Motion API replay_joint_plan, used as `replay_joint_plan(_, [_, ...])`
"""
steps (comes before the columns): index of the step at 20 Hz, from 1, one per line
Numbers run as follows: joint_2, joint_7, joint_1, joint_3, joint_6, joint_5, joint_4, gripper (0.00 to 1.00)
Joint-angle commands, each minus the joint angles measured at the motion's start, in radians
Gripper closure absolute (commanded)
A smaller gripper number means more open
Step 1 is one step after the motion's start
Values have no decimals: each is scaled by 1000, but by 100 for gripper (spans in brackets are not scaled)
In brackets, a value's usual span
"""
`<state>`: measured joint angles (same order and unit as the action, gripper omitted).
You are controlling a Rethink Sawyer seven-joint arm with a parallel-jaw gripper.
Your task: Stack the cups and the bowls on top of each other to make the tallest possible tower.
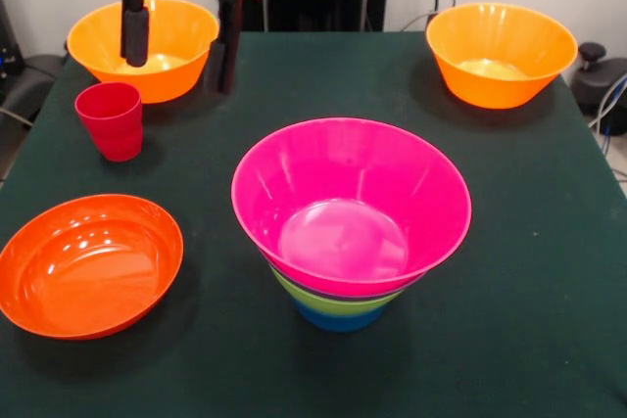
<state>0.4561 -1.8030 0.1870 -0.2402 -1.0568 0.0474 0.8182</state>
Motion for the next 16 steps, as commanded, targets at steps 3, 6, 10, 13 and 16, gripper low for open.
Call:
replay_joint_plan(3, [-63,337,52,178,60,-109,142,0])
replay_joint_plan(6, [-77,336,65,203,84,-119,137,0])
replay_joint_plan(10, [-88,315,78,236,134,-133,154,0])
replay_joint_plan(13, [-102,291,84,256,165,-146,153,0])
replay_joint_plan(16, [-113,281,91,272,182,-154,151,0])
